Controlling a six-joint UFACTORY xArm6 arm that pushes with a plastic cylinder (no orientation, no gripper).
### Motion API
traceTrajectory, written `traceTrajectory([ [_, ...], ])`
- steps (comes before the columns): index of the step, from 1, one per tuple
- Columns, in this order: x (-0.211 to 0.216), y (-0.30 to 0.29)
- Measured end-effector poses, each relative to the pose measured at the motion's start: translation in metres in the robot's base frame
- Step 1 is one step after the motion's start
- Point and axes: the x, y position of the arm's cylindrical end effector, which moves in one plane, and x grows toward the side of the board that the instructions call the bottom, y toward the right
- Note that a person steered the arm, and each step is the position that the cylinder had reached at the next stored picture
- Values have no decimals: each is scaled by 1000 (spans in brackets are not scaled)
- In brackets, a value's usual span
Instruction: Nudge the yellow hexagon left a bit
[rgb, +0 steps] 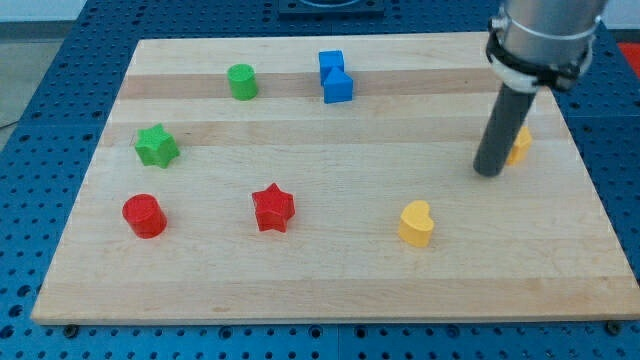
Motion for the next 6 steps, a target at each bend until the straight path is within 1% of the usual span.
traceTrajectory([
  [1,13,0],
  [2,-1,1],
  [3,3,49],
  [4,-27,107],
  [5,-70,93],
  [6,-38,51],
])
